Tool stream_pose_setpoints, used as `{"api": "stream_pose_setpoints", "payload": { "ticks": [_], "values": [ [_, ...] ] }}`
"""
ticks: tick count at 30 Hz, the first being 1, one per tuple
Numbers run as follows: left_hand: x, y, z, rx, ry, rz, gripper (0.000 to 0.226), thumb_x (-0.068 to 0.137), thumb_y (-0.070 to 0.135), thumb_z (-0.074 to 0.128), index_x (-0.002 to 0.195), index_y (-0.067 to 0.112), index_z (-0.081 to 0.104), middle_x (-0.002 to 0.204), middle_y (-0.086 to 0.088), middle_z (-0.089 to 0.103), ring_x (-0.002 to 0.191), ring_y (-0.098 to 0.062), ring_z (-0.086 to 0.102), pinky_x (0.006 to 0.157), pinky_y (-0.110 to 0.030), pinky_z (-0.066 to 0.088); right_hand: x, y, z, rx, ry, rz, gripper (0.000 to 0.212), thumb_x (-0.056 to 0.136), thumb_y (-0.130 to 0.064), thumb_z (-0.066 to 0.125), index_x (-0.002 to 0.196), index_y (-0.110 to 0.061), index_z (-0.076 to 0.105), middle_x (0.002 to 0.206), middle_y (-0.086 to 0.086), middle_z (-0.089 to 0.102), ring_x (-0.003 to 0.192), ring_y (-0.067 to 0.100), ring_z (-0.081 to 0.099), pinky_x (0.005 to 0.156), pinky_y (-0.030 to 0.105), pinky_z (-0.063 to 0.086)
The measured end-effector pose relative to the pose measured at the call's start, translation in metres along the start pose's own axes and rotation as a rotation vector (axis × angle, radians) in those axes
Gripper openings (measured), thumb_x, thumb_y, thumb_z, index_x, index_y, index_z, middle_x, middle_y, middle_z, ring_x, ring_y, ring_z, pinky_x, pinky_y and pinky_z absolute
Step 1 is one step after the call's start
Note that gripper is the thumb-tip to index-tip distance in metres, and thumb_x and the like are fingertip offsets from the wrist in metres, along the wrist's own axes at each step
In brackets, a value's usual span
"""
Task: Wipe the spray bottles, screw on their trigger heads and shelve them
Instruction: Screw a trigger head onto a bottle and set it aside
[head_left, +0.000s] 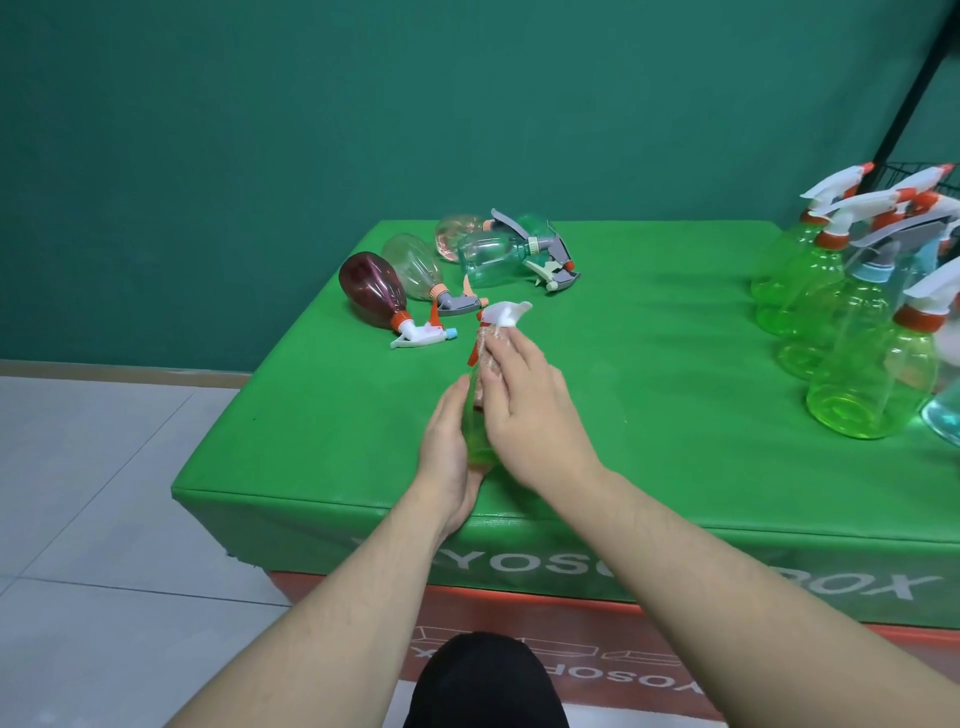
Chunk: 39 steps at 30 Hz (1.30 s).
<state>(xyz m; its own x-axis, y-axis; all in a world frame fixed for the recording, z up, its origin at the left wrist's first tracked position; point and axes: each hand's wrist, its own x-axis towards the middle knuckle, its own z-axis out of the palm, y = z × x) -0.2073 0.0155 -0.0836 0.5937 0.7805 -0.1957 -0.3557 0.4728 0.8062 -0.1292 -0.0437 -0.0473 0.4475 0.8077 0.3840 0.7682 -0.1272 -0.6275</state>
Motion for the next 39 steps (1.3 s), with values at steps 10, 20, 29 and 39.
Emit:
{"api": "stream_pose_setpoints", "payload": {
  "ticks": [10, 20, 29, 39],
  "values": [
    [0.003, 0.000, -0.002, 0.002, -0.021, -0.022, 0.082, 0.083, 0.062, 0.075, 0.146, 0.012, 0.054, 0.139, -0.014, 0.065, 0.127, -0.028, 0.064, 0.113, -0.046, 0.047, -0.046, 0.017, 0.008, -0.206, -0.023, -0.181, 0.056, 0.106, -0.042, 0.019, 0.160, -0.027, 0.024, 0.169, -0.002, 0.009, 0.156, 0.023, 0.005, 0.123, 0.050, 0.018],
    [0.002, 0.000, -0.006, -0.051, -0.076, 0.021, 0.075, 0.085, 0.042, 0.074, 0.146, 0.006, 0.050, 0.133, -0.023, 0.066, 0.127, -0.040, 0.062, 0.114, -0.055, 0.044, -0.064, 0.022, 0.006, -0.110, -0.033, -0.156, 0.054, 0.105, -0.044, 0.024, 0.158, -0.041, 0.019, 0.168, -0.017, -0.001, 0.156, 0.014, -0.008, 0.124, 0.053, 0.019],
    [-0.001, 0.003, -0.001, 0.006, -0.161, 0.028, 0.073, 0.084, 0.051, 0.075, 0.141, 0.008, 0.060, 0.141, -0.016, 0.063, 0.134, -0.028, 0.059, 0.115, -0.045, 0.044, -0.042, 0.014, -0.005, -0.121, 0.035, -0.200, 0.055, 0.103, -0.039, 0.028, 0.156, -0.028, 0.034, 0.167, -0.002, 0.018, 0.156, 0.020, 0.004, 0.126, 0.045, 0.011],
    [-0.008, 0.009, 0.004, 0.054, -0.197, 0.009, 0.032, 0.102, 0.028, 0.050, 0.125, 0.015, 0.069, 0.108, -0.007, 0.077, 0.092, -0.019, 0.071, 0.080, -0.036, 0.054, 0.006, 0.006, -0.011, 0.051, -0.015, -0.005, 0.052, 0.102, -0.039, 0.031, 0.152, -0.029, 0.043, 0.166, -0.003, 0.023, 0.151, 0.019, 0.024, 0.124, 0.035, 0.020]
  ]
}}
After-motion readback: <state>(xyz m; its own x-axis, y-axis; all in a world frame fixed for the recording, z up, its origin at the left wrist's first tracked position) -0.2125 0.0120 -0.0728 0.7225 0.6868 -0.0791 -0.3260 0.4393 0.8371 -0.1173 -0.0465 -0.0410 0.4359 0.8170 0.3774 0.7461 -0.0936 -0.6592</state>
